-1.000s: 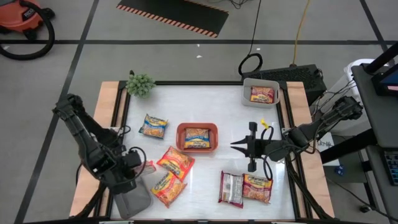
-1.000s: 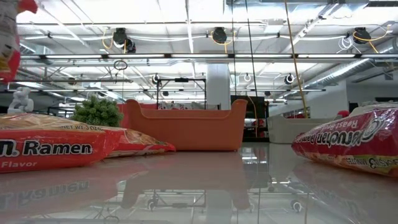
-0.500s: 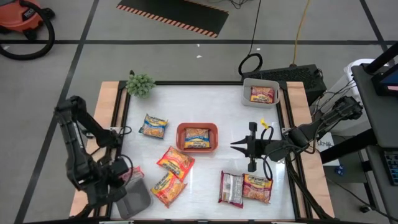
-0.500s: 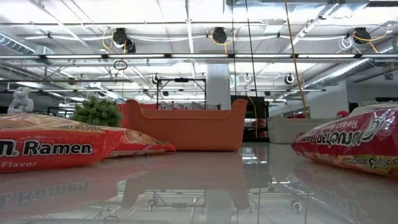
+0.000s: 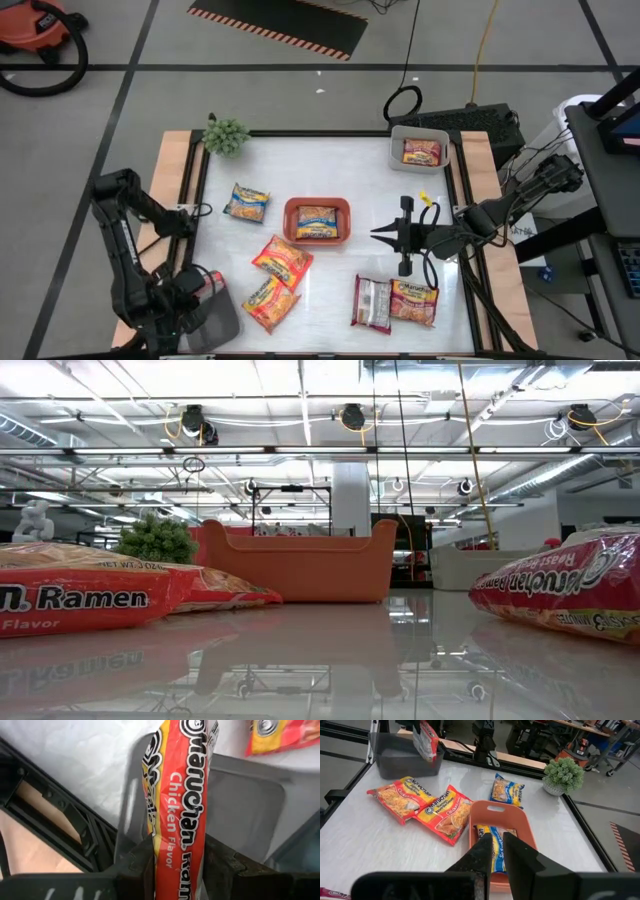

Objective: Sort Maruchan noodles
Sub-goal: Put the top right orange noodle pack into the black bin

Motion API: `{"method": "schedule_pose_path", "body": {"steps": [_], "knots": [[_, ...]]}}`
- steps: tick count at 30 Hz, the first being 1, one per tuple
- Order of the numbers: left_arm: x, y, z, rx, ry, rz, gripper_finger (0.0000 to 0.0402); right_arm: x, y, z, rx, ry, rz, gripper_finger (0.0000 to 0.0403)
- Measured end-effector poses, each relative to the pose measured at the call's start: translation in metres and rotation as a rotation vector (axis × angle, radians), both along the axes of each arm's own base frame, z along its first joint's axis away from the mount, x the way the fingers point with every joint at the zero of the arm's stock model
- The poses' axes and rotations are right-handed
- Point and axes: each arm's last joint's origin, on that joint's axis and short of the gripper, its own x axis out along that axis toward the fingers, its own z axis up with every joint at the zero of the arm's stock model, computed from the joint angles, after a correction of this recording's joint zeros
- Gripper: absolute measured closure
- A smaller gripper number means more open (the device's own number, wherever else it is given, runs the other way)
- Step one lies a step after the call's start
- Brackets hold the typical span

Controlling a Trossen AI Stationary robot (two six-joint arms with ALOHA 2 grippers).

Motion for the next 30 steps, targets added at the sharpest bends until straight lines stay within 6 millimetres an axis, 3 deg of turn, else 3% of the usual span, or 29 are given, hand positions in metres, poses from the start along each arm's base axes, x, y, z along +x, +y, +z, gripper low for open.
{"method": "schedule_pose_path", "body": {"steps": [15, 30], "knots": [[0.005, -0.014, -0.021, 0.07, 0.03, -0.041, 0.0273, 0.0, 0.0, 0.0, -0.016, 0.001, 0.006, 0.0365], [0.012, -0.032, -0.027, -0.054, -0.055, -0.103, 0.019, 0.0, 0.0, 0.0, -0.006, 0.0, 0.002, 0.0365]]}}
